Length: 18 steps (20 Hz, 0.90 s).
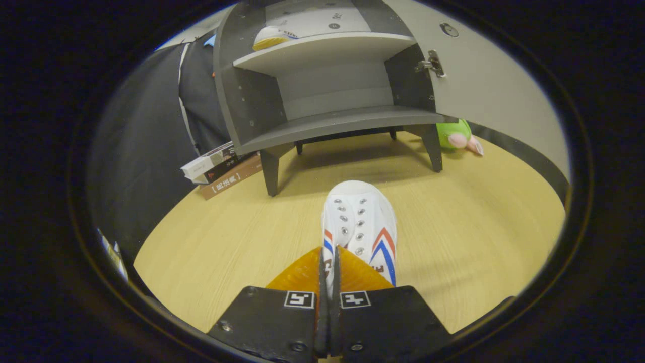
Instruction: Open the shoe cabinet door, grab the shoes and put them into the shoe cabinet, then close the shoe cabinet door.
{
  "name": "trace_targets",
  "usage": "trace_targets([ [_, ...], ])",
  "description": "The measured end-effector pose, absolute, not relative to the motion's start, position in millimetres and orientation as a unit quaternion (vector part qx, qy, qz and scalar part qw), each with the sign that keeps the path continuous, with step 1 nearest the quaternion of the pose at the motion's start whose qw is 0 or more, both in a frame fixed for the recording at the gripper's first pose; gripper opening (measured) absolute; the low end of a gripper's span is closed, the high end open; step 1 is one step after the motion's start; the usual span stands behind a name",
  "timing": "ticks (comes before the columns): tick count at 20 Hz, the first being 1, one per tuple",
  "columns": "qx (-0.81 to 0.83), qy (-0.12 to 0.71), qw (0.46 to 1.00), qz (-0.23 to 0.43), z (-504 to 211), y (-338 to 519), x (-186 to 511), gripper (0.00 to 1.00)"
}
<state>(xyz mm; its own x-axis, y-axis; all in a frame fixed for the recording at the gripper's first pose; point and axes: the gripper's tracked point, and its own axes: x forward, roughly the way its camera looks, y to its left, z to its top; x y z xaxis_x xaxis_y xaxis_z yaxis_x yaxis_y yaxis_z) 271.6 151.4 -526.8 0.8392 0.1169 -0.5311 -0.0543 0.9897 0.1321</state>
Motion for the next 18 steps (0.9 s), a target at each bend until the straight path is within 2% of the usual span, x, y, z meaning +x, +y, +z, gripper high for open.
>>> trace_targets([
  [6, 0.057, 0.242, 0.967, 0.061, -500, 163, 264, 0.05],
  [18, 0.005, 0.130, 0.982, 0.135, -305, 189, 196, 0.05],
])
